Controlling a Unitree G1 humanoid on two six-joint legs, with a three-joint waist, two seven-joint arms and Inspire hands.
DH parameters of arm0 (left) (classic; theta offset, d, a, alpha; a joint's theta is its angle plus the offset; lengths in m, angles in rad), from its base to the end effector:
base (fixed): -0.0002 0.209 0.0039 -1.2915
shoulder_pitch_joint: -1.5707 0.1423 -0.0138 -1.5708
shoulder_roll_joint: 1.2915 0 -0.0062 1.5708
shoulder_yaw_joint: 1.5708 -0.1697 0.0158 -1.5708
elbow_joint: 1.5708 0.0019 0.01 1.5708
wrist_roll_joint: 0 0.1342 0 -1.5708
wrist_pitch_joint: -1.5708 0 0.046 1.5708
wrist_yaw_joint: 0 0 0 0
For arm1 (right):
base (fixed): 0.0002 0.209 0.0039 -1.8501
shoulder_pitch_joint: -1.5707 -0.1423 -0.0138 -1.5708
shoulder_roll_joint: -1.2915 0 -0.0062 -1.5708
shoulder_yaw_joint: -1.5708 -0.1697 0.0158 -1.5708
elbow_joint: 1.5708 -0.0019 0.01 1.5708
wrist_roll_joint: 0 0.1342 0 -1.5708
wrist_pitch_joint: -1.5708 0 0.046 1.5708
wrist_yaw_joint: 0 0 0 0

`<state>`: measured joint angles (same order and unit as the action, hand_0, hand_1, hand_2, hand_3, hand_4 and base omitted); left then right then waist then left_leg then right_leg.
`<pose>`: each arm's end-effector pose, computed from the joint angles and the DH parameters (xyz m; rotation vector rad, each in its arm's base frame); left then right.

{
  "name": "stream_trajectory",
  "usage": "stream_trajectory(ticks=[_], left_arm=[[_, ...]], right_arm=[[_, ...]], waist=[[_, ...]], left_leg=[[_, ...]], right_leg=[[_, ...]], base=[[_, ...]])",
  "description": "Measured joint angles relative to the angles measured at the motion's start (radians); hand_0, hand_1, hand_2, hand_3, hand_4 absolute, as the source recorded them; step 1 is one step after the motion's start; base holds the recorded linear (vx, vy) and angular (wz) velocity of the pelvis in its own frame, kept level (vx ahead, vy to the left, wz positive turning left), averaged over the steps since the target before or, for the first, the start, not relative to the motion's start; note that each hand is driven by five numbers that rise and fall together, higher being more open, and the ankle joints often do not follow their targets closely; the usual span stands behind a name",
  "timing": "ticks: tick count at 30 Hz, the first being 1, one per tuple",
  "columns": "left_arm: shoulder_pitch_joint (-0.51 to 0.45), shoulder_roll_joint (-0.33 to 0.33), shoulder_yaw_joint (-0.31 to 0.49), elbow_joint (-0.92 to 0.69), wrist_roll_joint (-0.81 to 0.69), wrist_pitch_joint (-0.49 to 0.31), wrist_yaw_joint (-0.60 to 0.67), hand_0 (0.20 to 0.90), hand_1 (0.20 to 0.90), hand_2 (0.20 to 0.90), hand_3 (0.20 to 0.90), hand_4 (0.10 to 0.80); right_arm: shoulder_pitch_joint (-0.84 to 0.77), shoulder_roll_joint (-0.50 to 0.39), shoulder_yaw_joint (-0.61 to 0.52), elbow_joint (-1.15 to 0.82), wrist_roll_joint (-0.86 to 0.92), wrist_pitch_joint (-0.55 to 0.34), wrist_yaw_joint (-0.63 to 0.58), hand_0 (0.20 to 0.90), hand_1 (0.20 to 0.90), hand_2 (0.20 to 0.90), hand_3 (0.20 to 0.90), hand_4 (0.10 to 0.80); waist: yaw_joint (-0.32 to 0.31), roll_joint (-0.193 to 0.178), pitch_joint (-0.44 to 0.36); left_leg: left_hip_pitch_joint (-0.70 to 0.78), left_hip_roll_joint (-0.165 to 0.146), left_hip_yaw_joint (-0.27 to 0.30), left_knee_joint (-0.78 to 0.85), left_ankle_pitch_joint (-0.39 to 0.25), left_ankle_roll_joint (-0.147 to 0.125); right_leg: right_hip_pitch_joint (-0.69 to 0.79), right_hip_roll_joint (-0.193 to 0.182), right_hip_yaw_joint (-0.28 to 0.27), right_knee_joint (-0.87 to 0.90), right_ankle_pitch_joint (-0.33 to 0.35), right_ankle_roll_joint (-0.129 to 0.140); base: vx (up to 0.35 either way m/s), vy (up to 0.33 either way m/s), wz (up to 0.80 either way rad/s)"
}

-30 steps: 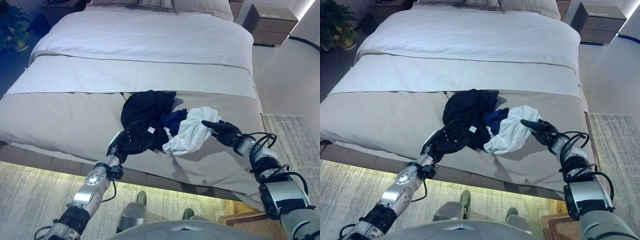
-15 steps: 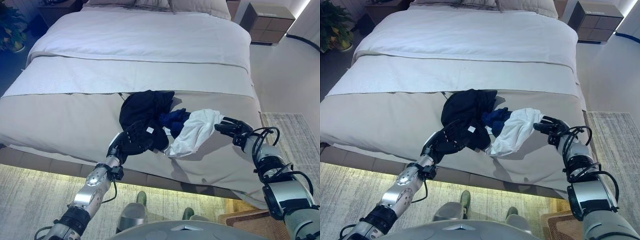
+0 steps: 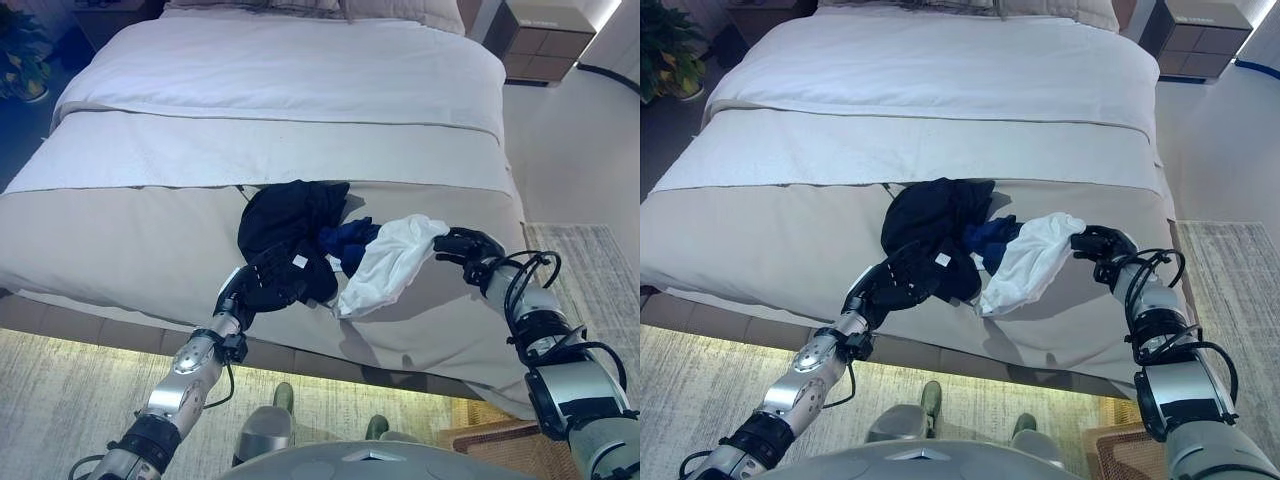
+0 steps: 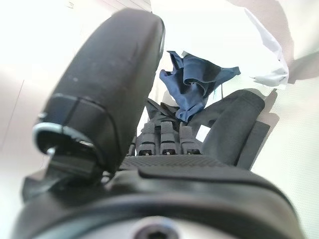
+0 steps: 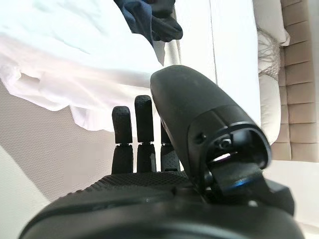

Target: Pick up the clothes from the bed and place them into the basket

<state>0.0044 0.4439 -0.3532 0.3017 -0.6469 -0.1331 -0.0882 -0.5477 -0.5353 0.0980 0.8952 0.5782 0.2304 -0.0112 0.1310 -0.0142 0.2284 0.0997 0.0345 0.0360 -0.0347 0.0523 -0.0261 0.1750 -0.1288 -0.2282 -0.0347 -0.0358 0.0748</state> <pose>0.1792 0.1909 0.0056 -0.1689 0.3022 -0.2203 0.2698 -0.2676 0.0564 0.0621 0.5145 -0.2424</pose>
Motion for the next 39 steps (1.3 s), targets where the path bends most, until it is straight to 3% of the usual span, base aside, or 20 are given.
stream_trajectory(ticks=[9, 15, 21, 32, 39], left_arm=[[0.0, 0.0, 0.0, 0.0, 0.0, 0.0, -0.001, 0.9, 0.9, 0.9, 0.9, 0.8], [0.008, 0.0, 0.0, 0.0, 0.0, 0.0, -0.008, 0.9, 0.9, 0.9, 0.9, 0.8], [0.023, 0.0, 0.003, 0.0, 0.0, 0.0, -0.023, 0.9, 0.9, 0.9, 0.9, 0.8], [0.037, -0.006, 0.006, 0.078, 0.0, -0.024, -0.074, 0.9, 0.9, 0.9, 0.9, 0.8], [0.036, -0.01, 0.006, 0.079, 0.0, -0.047, -0.075, 0.9, 0.9, 0.9, 0.9, 0.8]], right_arm=[[0.0, 0.0, 0.0, 0.0, 0.009, -0.004, 0.044, 0.3, 0.3, 0.3, 0.2, 0.1], [0.005, 0.001, -0.001, -0.016, 0.207, -0.009, 0.056, 0.3, 0.3, 0.3, 0.2, 0.1], [0.028, -0.005, -0.003, -0.203, 0.386, -0.037, 0.066, 0.3, 0.3, 0.3, 0.2, 0.1], [-0.051, -0.151, -0.015, -0.373, 0.495, -0.044, 0.074, 0.3, 0.3, 0.3, 0.2, 0.1], [-0.095, -0.193, -0.018, -0.376, 0.514, -0.043, 0.043, 0.3, 0.3, 0.3, 0.2, 0.1]], waist=[[-0.001, 0.0, 0.0], [-0.002, 0.0, 0.0], [-0.007, 0.0, 0.0], [-0.019, -0.002, -0.001], [-0.028, -0.011, -0.006]], left_leg=[[0.0, 0.0, 0.0, -0.006, 0.0, 0.0], [0.001, 0.0, 0.0, -0.008, 0.0, 0.0], [0.01, 0.001, 0.001, -0.016, 0.0, 0.0], [0.04, 0.0, 0.005, -0.043, 0.002, 0.0], [0.047, 0.0, 0.011, -0.045, 0.002, 0.0]], right_leg=[[-0.001, 0.001, 0.0, -0.002, 0.0, 0.0], [0.005, 0.001, -0.002, -0.014, 0.001, -0.001], [0.012, 0.002, -0.002, -0.018, 0.004, 0.002], [0.033, 0.001, -0.002, -0.028, 0.006, 0.005], [0.039, 0.003, 0.001, -0.034, 0.006, 0.004]], base=[[0.0, 0.0, 0.0], [0.0, 0.0, 0.0], [0.0, 0.0, 0.0], [0.001, 0.003, 0.0], [0.0, 0.0, 0.0]])
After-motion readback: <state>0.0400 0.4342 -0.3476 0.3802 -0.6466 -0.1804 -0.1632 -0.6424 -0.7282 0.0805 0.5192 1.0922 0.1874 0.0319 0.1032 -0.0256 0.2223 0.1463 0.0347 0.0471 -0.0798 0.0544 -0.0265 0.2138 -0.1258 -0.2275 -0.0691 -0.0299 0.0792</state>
